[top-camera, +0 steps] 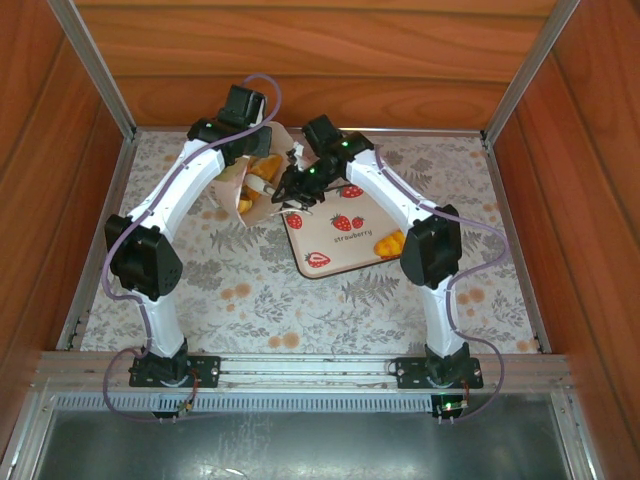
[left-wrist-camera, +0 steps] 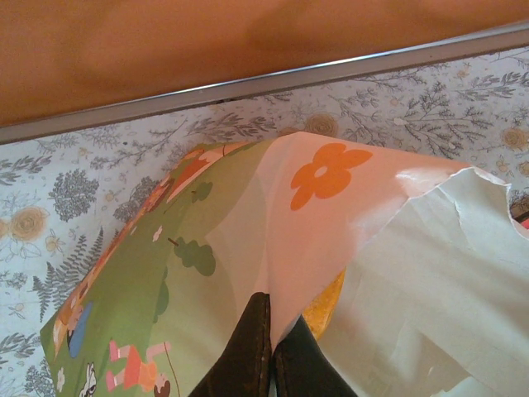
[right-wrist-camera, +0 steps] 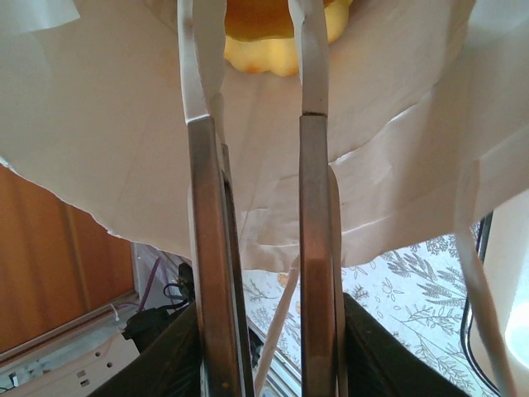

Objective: Take the fake bread out of the paper bag

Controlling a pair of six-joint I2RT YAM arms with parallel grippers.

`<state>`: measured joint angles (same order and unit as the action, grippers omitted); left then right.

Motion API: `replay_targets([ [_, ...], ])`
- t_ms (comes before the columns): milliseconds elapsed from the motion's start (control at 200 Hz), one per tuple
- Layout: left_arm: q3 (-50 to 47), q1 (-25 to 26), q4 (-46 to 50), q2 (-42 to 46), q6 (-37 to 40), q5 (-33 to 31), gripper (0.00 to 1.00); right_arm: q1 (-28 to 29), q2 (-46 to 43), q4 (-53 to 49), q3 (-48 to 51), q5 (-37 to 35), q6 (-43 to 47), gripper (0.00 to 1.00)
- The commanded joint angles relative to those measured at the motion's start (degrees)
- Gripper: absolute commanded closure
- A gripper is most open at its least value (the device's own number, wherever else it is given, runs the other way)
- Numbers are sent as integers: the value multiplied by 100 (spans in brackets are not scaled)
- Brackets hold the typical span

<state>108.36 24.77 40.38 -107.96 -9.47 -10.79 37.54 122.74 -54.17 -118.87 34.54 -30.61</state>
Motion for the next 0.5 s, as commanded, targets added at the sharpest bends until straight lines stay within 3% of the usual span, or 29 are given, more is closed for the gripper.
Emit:
replay_targets([
  [0, -60, 70, -26, 223, -71, 6, 100, 54, 53, 148, -26, 243, -76, 60],
  [495, -86, 106, -48, 249, -69, 54, 100, 56, 224, 173, -128, 149, -138, 58],
])
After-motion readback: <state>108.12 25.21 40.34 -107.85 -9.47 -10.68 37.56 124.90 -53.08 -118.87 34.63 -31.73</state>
